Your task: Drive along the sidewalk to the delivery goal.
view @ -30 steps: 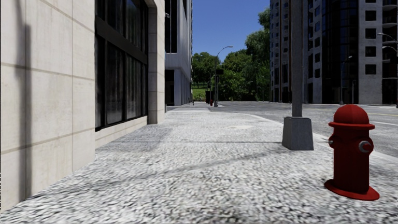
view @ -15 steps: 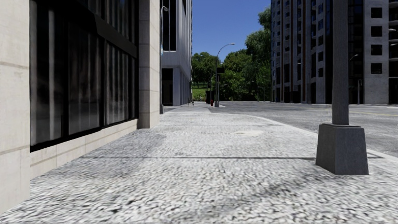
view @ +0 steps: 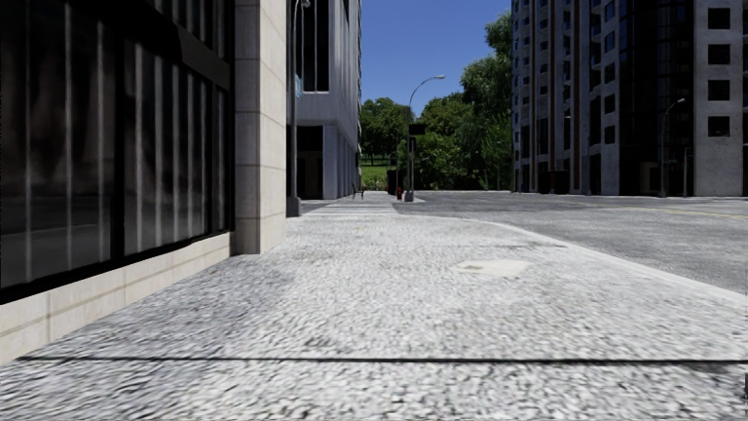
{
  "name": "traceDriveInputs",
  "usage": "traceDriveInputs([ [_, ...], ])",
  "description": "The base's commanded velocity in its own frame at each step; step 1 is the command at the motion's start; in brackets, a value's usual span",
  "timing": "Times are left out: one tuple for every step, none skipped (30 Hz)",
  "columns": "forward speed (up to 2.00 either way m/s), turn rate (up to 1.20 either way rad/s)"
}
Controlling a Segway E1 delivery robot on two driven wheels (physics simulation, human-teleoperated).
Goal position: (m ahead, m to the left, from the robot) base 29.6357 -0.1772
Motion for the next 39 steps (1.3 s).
traceDriveInputs([
  [2.0, 0.0],
  [2.0, 0.02],
  [2.0, 0.09],
  [2.0, 0.15],
  [2.0, 0.18],
  [2.0, 0.19],
  [2.0, 0.19],
  [2.0, 0.19],
  [2.0, 0.19],
  [2.0, 0.2],
  [2.0, 0.21],
  [2.0, 0.22],
  [2.0, 0.23],
  [2.0, 0.23],
  [2.0, 0.23],
  [2.0, 0.23],
  [2.0, 0.23],
  [2.0, 0.23],
  [2.0, 0.23],
  [2.0, 0.23],
  [2.0, 0.21],
  [2.0, 0.0],
  [2.0, 0.0],
  [2.0, 0.0],
  [2.0, 0.0],
  [2.0, 0.0],
  [2.0, 0.0],
  [2.0, 0.0],
  [2.0, 0.0],
  [2.0, 0.0],
  [2.0, 0.0],
  [2.0, 0.0],
  [2.0, 0.0],
  [2.0, 0.0],
  [2.0, 0.0],
  [2.0, 0.0],
  [2.0, 0.0],
  [2.0, 0.0],
  [2.0, 0.0],
])
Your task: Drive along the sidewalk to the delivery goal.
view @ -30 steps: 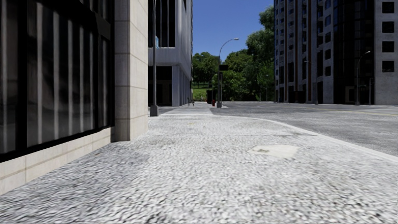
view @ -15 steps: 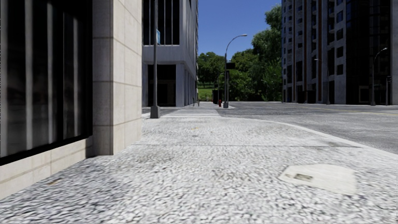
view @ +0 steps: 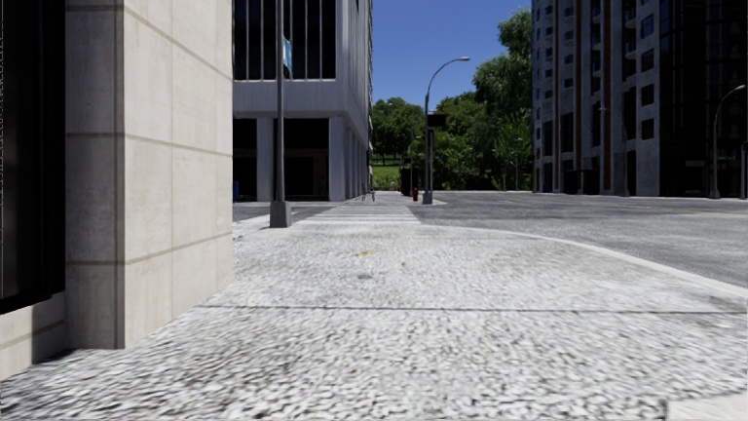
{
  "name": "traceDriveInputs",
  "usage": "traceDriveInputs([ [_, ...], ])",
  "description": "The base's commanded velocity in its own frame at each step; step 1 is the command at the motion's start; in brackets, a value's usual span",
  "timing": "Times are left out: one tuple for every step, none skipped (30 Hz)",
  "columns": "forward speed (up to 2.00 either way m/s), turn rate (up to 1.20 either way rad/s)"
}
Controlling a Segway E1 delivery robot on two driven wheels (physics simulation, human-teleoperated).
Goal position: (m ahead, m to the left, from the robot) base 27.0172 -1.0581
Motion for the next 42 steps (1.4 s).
traceDriveInputs([
  [2.0, 0.0],
  [2.0, 0.0],
  [2.0, 0.0],
  [2.0, 0.0],
  [2.0, 0.0],
  [2.0, 0.0],
  [2.0, 0.0],
  [2.0, 0.0],
  [2.0, 0.0],
  [2.0, 0.0],
  [2.0, 0.0],
  [2.0, 0.0],
  [2.0, 0.0],
  [2.0, 0.0],
  [2.0, 0.0],
  [2.0, 0.0],
  [2.0, 0.0],
  [2.0, 0.0],
  [2.0, 0.0],
  [2.0, 0.0],
  [2.0, 0.0],
  [2.0, 0.0],
  [2.0, 0.0],
  [2.0, 0.0],
  [2.0, 0.0],
  [2.0, 0.0],
  [2.0, 0.0],
  [2.0, 0.0],
  [2.0, 0.0],
  [2.0, 0.0],
  [2.0, 0.0],
  [2.0, 0.0],
  [2.0, 0.0],
  [2.0, 0.0],
  [2.0, 0.0],
  [2.0, 0.0],
  [2.0, 0.0],
  [2.0, 0.0],
  [2.0, 0.0],
  [2.0, 0.0],
  [2.0, 0.0],
  [2.0, 0.0],
])
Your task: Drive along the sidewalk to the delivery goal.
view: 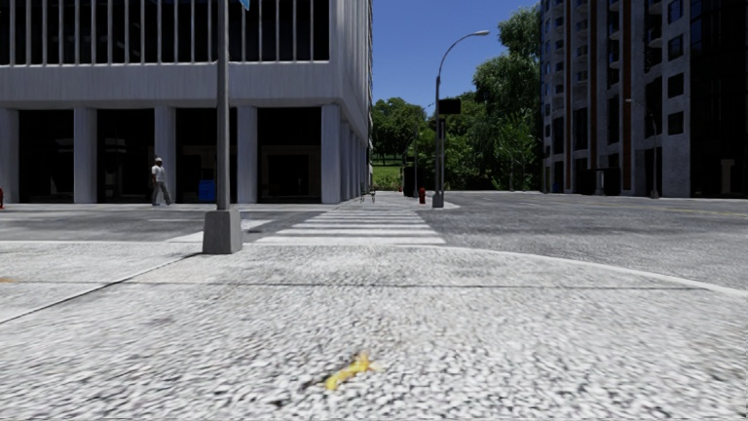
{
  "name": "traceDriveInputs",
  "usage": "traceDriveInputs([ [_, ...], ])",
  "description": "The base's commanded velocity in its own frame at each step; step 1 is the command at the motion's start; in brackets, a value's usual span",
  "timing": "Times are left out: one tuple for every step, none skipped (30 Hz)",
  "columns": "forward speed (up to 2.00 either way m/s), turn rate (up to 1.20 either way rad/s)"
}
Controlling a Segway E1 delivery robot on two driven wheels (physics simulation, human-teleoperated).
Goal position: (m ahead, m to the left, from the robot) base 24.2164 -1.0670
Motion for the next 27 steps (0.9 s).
traceDriveInputs([
  [2.0, 0.0],
  [2.0, 0.0],
  [2.0, 0.0],
  [2.0, 0.0],
  [2.0, 0.0],
  [2.0, 0.0],
  [2.0, 0.0],
  [2.0, 0.0],
  [2.0, 0.0],
  [2.0, -0.08],
  [2.0, -0.14],
  [2.0, -0.15],
  [2.0, -0.15],
  [2.0, -0.15],
  [2.0, -0.15],
  [2.0, -0.15],
  [2.0, -0.15],
  [2.0, -0.15],
  [2.0, -0.15],
  [2.0, -0.15],
  [2.0, -0.15],
  [2.0, -0.15],
  [2.0, -0.15],
  [2.0, -0.15],
  [2.0, -0.15],
  [2.0, -0.15],
  [2.0, -0.15],
])
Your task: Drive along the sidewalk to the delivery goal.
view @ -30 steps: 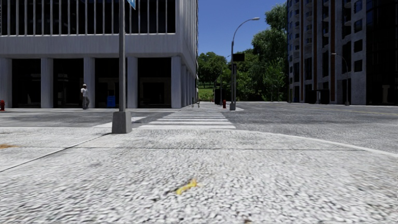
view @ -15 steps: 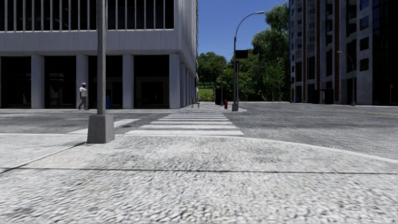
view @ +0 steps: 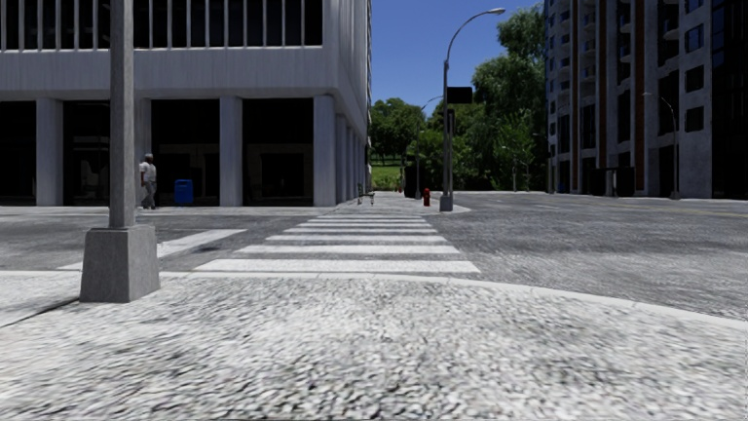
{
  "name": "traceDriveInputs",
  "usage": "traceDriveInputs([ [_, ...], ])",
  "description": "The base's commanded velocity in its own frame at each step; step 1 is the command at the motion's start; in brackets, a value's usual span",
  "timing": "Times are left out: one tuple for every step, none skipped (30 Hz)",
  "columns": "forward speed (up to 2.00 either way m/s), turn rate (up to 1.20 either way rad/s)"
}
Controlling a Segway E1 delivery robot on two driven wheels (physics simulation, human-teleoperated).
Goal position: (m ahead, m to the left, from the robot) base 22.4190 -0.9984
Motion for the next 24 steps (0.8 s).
traceDriveInputs([
  [2.0, -0.15],
  [2.0, -0.15],
  [2.0, -0.15],
  [2.0, -0.16],
  [2.0, -0.21],
  [2.0, -0.23],
  [2.0, -0.23],
  [2.0, -0.23],
  [2.0, -0.23],
  [2.0, -0.23],
  [2.0, -0.23],
  [2.0, -0.23],
  [2.0, -0.23],
  [2.0, -0.23],
  [2.0, -0.23],
  [2.0, -0.23],
  [2.0, -0.23],
  [2.0, -0.09],
  [2.0, 0.0],
  [2.0, 0.0],
  [2.0, 0.0],
  [2.0, 0.0],
  [2.0, 0.0],
  [2.0, 0.0],
])
